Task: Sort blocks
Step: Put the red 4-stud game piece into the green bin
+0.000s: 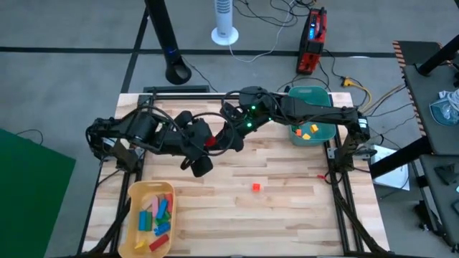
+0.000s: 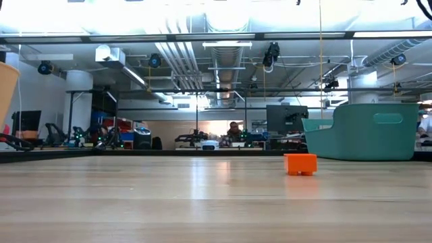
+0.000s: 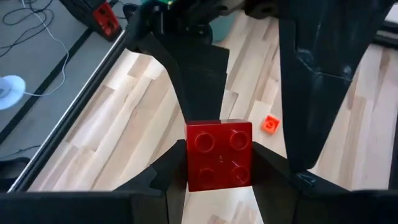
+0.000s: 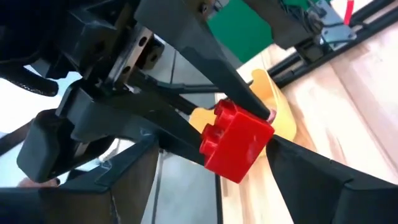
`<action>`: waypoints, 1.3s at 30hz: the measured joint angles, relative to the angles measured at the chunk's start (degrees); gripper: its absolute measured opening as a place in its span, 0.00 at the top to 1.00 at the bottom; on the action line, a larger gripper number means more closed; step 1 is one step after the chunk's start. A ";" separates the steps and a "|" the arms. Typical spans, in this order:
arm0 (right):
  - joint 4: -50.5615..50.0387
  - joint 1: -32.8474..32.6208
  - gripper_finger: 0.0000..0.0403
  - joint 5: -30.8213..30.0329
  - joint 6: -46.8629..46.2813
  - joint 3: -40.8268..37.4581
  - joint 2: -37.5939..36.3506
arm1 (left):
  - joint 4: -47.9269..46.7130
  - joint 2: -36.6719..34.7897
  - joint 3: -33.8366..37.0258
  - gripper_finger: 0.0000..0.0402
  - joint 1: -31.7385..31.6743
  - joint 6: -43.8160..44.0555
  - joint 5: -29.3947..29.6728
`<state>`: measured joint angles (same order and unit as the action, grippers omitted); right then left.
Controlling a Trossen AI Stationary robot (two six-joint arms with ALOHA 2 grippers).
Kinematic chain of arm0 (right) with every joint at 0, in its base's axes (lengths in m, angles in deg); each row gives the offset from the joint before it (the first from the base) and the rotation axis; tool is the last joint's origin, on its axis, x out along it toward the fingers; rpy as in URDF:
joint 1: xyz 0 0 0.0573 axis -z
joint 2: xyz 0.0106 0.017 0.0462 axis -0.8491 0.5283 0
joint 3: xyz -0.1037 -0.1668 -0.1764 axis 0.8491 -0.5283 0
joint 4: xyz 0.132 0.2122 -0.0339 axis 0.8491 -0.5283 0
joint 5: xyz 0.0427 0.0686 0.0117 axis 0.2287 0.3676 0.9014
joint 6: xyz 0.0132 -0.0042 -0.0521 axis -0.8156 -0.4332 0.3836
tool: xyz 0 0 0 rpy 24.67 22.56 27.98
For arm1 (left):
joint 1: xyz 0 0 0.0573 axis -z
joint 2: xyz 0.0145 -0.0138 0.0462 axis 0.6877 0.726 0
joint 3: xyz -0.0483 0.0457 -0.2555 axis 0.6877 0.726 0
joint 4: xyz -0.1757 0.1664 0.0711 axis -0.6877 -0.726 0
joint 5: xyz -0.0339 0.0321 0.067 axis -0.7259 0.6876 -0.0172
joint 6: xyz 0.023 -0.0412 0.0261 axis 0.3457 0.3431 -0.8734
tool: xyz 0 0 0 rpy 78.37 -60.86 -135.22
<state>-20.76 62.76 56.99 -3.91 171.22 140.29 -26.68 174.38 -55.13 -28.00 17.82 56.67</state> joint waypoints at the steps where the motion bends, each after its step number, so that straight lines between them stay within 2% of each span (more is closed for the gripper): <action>1: -1.00 -0.02 0.29 0.02 0.31 0.73 0.27 | -0.13 0.22 0.00 0.67 0.00 -0.38 -0.04; 8: -4.03 -0.14 0.38 -0.42 1.44 2.59 1.17 | -0.95 1.06 0.00 0.66 -0.02 -0.90 -0.65; 15: -4.69 -0.14 0.53 -0.53 1.30 2.51 1.13 | -0.37 1.11 0.00 0.63 -0.04 -0.98 -0.59; 27: -5.04 0.02 0.76 -0.81 3.03 2.40 1.08 | 0.30 1.11 0.00 0.62 -0.07 -0.78 -0.88; 31: -5.19 0.28 0.79 -0.84 3.42 2.39 1.08 | 0.22 1.11 0.00 0.62 -0.07 -0.76 -0.71; 39: -5.72 1.21 0.78 -1.10 4.82 2.38 1.13 | -1.60 1.18 0.00 0.63 -0.11 -0.74 0.20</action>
<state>-26.48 63.97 55.89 0.91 173.60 141.42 -28.29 175.56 -55.13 -28.11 17.09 56.87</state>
